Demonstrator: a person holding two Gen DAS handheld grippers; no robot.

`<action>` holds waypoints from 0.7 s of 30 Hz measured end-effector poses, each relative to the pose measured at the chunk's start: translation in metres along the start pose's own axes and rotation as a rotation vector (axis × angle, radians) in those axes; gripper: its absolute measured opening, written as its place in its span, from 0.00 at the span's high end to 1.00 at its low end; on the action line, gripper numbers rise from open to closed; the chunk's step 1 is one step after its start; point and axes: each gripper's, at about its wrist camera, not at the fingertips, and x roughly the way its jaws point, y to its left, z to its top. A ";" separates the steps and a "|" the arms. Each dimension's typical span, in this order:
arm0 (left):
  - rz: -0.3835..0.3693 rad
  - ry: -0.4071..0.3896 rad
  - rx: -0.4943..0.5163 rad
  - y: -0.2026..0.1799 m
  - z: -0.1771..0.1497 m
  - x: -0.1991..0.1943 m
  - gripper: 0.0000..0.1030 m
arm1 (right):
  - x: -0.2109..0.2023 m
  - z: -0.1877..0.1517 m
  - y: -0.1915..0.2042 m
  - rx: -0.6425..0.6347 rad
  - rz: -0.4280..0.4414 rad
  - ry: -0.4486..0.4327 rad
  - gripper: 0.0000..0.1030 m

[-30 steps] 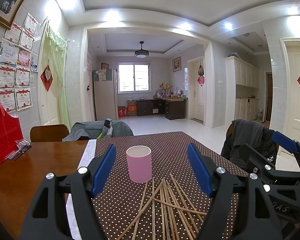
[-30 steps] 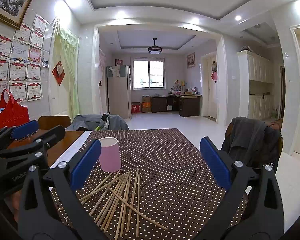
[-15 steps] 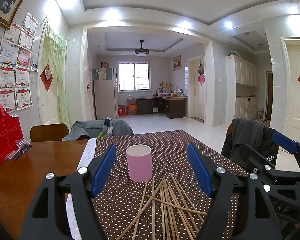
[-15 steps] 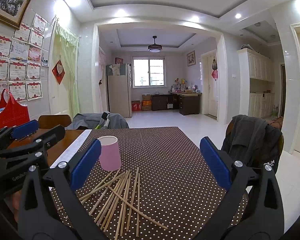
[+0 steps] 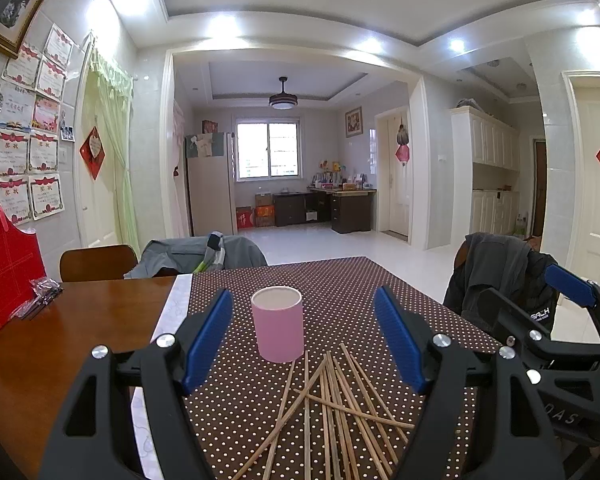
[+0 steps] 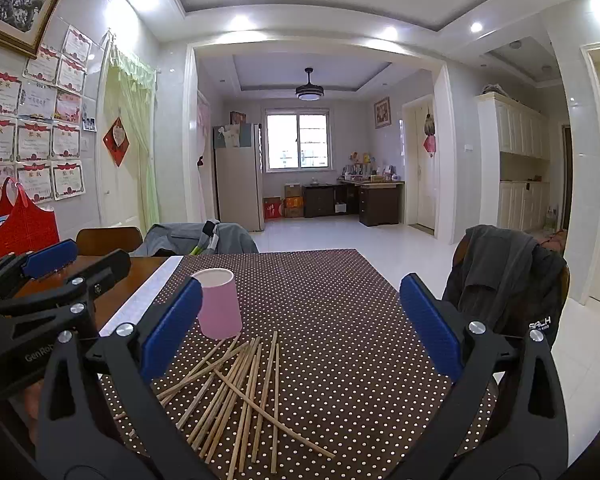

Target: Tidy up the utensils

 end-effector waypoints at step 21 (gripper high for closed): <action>0.009 0.104 0.018 0.004 0.011 0.038 0.30 | 0.047 0.002 -0.001 0.000 0.042 0.112 0.06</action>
